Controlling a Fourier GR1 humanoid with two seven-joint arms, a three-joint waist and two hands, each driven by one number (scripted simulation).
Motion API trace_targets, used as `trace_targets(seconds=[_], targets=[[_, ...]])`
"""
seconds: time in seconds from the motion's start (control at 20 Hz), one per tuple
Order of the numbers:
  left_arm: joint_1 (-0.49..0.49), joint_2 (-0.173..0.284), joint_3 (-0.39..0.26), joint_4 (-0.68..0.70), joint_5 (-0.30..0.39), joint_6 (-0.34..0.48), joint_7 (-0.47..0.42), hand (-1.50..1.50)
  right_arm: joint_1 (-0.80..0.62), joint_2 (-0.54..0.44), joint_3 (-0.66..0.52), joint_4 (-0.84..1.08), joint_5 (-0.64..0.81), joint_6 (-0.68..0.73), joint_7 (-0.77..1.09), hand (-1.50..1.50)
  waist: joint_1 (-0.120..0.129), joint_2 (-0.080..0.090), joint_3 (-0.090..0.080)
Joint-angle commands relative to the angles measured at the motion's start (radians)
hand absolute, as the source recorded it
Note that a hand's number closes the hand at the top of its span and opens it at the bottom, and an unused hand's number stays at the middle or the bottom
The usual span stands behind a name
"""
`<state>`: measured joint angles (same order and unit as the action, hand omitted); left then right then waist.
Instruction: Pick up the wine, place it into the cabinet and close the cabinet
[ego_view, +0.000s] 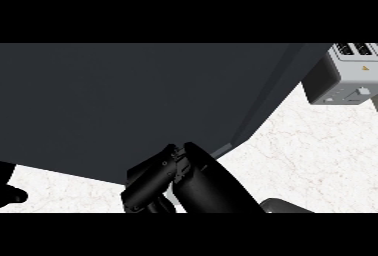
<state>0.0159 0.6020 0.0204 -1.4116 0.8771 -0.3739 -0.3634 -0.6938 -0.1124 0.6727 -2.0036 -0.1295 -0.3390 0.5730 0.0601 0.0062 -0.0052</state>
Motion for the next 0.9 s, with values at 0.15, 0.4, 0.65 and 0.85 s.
trace_targets(seconds=[0.15, 0.4, 0.65, 0.85], targets=[[-0.019, 0.02, 0.064, 0.106, -0.018, -0.083, -0.036, -1.5, -0.322, 0.11, -0.147, 0.35, -0.136, -0.052, -0.026, 1.5, -0.032, -0.001, 0.003], [-0.024, -0.018, 0.07, 0.059, -0.037, -0.029, -0.006, -1.5, -0.324, 0.112, -0.204, 0.486, -0.229, -0.027, -0.115, 1.5, -0.045, -0.004, 0.005], [0.047, -0.031, 0.095, 0.035, -0.063, -0.075, -0.018, -1.5, -0.268, 0.112, -0.23, 0.573, -0.232, 0.003, -0.206, 1.5, -0.048, -0.006, 0.005], [0.028, -0.031, 0.104, 0.05, -0.05, -0.097, 0.013, -1.5, -0.256, 0.111, -0.291, 0.743, -0.204, 0.121, -0.325, 1.5, -0.046, -0.003, 0.005]])
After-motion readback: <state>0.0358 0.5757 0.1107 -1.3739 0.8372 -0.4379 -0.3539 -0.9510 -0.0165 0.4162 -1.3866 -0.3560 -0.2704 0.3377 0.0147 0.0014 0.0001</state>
